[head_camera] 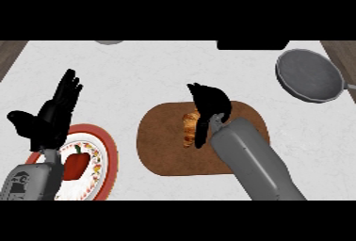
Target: Pick the croissant from the cutting board and place it in the pan
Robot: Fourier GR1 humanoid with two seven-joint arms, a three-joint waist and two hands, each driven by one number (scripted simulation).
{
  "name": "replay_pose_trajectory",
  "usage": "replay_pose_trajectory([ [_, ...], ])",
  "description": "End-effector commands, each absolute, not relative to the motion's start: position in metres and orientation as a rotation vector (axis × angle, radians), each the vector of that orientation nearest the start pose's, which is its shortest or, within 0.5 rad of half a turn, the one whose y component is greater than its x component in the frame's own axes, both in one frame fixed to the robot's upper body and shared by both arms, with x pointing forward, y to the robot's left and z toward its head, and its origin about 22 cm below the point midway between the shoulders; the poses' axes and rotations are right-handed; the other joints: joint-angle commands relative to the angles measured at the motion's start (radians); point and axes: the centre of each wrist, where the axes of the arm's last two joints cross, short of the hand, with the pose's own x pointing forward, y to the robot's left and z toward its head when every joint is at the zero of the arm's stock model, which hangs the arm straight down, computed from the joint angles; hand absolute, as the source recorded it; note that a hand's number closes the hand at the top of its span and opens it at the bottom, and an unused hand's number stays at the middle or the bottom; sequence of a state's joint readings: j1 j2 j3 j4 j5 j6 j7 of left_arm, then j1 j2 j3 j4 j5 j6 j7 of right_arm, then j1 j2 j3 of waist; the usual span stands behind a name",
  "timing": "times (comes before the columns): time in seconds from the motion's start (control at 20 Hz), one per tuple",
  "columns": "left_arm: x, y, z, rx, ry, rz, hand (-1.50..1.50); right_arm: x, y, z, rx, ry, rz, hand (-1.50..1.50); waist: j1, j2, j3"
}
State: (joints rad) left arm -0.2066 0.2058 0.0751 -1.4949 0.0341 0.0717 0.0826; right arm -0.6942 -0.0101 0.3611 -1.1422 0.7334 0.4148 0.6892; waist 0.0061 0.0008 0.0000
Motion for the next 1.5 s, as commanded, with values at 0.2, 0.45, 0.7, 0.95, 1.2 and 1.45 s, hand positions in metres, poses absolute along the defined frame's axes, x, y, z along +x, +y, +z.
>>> replay_pose_trajectory([
  [0.2, 0.308, 0.262, 0.057, 0.207, -1.625, -0.068, 0.00, 0.356, -0.064, 0.049, -0.614, -0.881, 1.334, -1.50, 0.003, 0.001, 0.000],
  [0.45, 0.296, 0.288, 0.051, 0.194, -1.628, -0.045, 0.00, 0.344, -0.060, 0.039, -0.560, -0.863, 1.339, -1.50, 0.001, 0.000, 0.000],
  [0.7, 0.297, 0.270, 0.048, 0.193, -1.626, -0.050, 0.00, 0.362, -0.076, 0.034, -0.515, -0.968, 1.458, 1.50, 0.002, 0.002, 0.000],
  [0.95, 0.293, 0.283, 0.061, 0.198, -1.624, -0.054, 0.00, 0.340, -0.049, 0.041, -0.515, -0.977, 1.432, 1.50, 0.003, -0.001, 0.000],
  [1.2, 0.289, 0.262, 0.042, 0.193, -1.615, -0.054, 0.00, 0.349, -0.067, 0.032, -0.584, -1.017, 1.408, 1.50, -0.004, -0.001, 0.000],
  [1.45, 0.293, 0.274, 0.038, 0.215, -1.615, -0.022, 0.00, 0.295, -0.100, 0.044, -0.601, -1.071, 1.390, 1.50, -0.020, -0.006, 0.000],
])
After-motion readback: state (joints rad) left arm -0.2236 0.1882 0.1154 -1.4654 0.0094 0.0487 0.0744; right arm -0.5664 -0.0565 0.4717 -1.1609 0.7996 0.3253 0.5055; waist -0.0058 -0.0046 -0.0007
